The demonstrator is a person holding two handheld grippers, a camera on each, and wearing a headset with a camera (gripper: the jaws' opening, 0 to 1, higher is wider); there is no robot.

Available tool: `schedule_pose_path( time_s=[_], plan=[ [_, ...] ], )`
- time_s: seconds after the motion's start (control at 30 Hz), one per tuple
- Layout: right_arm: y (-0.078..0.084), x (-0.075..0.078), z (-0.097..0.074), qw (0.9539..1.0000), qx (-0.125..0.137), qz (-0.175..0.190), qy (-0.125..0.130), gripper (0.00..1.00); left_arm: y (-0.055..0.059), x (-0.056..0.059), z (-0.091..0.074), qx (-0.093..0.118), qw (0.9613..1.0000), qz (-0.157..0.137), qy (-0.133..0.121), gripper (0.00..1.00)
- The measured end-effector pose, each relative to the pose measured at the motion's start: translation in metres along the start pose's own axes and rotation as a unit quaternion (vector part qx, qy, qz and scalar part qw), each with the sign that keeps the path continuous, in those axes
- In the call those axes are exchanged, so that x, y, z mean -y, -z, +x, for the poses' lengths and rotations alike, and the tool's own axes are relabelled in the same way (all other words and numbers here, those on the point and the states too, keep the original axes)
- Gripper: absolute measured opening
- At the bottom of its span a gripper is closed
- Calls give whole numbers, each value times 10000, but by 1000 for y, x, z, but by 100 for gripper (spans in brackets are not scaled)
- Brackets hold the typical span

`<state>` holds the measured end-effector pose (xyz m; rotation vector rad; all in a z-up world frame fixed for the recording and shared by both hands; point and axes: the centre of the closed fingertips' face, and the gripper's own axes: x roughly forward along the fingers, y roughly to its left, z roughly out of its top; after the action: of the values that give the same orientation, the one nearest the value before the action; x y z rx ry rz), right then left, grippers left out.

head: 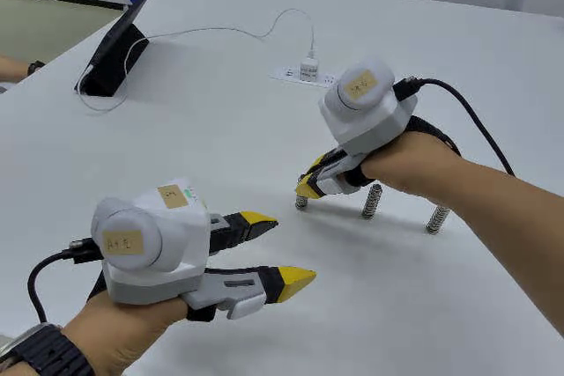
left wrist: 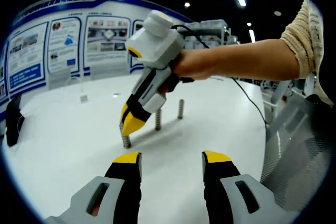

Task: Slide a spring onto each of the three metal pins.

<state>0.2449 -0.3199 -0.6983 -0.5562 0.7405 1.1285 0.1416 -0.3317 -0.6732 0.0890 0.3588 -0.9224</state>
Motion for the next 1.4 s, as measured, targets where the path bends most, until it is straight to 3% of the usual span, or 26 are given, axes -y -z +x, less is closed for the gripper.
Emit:
schedule_pose_path(
  time_s=[0.3, 0.53, 1.03, 1.4],
  plan=[
    [3, -3, -6, 10000, 48, -34, 22, 16, 1, 0, 0, -15, 10000, -12, -13, 47],
    [5, -2, -27, 9995, 242, -62, 175, 21, 0, -5, -1, 6, 10000, -19, -79, 48],
    [22, 18, -69, 9961, 598, 131, 634, 27, -6, -14, 0, -55, 9999, 75, -136, 51],
    [58, 35, -104, 9907, 728, 474, 1052, 34, -12, -25, 2, -83, 9997, 112, -198, 54]
  ],
)
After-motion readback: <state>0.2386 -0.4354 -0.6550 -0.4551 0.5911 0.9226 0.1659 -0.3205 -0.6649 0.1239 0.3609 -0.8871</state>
